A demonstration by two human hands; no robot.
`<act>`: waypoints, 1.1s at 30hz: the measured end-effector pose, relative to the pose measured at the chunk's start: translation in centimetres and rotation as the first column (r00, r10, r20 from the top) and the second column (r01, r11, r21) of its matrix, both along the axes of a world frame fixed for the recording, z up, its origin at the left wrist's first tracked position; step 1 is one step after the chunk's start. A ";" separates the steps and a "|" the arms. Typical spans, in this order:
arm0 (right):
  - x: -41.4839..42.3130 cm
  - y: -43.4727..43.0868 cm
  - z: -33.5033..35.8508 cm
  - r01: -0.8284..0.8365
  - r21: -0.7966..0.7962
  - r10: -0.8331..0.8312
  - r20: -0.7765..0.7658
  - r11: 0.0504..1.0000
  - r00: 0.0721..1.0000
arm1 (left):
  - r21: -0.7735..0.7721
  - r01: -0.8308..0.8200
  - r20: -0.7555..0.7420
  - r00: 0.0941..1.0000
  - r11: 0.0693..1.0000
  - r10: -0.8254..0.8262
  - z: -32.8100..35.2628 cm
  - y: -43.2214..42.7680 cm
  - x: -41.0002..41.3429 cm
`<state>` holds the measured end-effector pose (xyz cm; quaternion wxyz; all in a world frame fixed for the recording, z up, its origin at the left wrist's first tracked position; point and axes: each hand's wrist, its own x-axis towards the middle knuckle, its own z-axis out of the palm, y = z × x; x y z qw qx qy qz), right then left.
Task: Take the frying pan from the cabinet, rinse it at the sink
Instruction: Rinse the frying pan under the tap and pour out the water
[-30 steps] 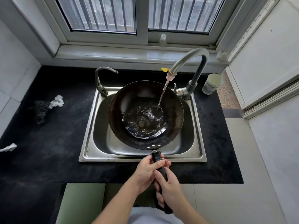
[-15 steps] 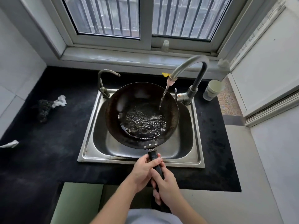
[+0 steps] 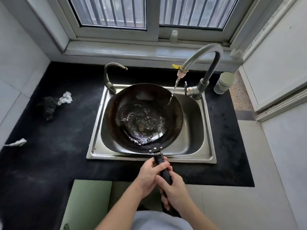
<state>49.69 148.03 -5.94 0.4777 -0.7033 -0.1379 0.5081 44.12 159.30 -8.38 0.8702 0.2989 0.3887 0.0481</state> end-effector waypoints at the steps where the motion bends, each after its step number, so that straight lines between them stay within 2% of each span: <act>1: 0.1 -0.2 -0.1 0.010 -0.006 -0.010 0.011 1.000 1.000 | -0.007 0.008 0.004 1.000 1.000 -0.008 0.0 -0.2 0.2; 7: 1.9 -0.7 -0.1 0.011 -0.044 -0.008 0.064 0.999 0.998 | -0.062 0.010 0.029 1.000 0.998 -0.008 0.1 -0.9 2.5; 14: 3.7 -0.1 0.2 -0.006 -0.012 0.007 0.054 1.000 0.998 | -0.016 0.005 0.015 1.000 1.000 -0.004 0.4 -0.2 4.2; 21: 2.5 0.0 0.2 -0.033 0.001 0.033 0.041 0.999 0.999 | 0.024 -0.016 -0.015 1.000 1.000 0.016 0.5 -0.2 2.5; 33: 0.3 -2.2 -0.4 0.002 -0.045 -0.001 0.022 0.999 1.000 | 0.009 0.042 -0.042 0.998 0.999 -0.042 0.0 -2.2 0.9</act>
